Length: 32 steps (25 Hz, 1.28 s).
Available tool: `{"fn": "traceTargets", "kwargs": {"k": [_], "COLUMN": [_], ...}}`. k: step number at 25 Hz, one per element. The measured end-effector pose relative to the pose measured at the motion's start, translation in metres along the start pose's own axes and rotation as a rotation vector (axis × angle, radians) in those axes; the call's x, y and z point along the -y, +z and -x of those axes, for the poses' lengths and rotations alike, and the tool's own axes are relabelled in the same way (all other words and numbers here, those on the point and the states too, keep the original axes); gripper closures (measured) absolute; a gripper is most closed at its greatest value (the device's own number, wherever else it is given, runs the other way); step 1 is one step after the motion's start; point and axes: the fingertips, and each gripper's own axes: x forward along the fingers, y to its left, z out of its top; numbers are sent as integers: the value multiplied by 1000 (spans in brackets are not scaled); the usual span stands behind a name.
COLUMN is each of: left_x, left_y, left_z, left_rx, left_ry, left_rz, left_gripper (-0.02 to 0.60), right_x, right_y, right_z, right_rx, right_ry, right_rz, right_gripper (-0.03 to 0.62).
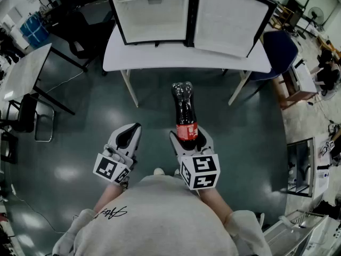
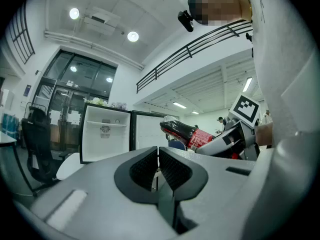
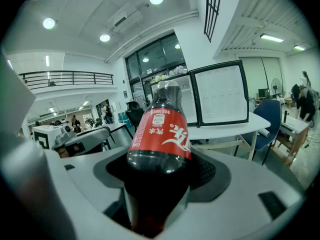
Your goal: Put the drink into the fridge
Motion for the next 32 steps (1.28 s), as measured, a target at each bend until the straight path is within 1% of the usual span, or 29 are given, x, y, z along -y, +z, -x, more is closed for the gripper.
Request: {"fn": "traceTargets", "kwargs": {"k": [9,13,17,24,32], "left_x": [-4,-6,-12,-32,-55], "left_y": [1,1,0,-3,-8], "left_z": [4,6,10,22,37], "left_rx": [6,5,3,0,-2], "left_ry": [9,13,19,24,-5], "left_rz": [-3,1,3,3,1], "left_gripper": [569,569,569,569,569], "right_x": [-2,-4,-6,-17,-36], "right_y": [-3,-1,4,3,-3], "right_z": [0,-1,-2,-13,-28], "right_rx": [-1,7,13,-14,-27], "right_ry": [0,13,9,-5,-31], "right_rz": [-3,-31,-19,-29,-32], "right_gripper": [272,272,272,272,272]}}
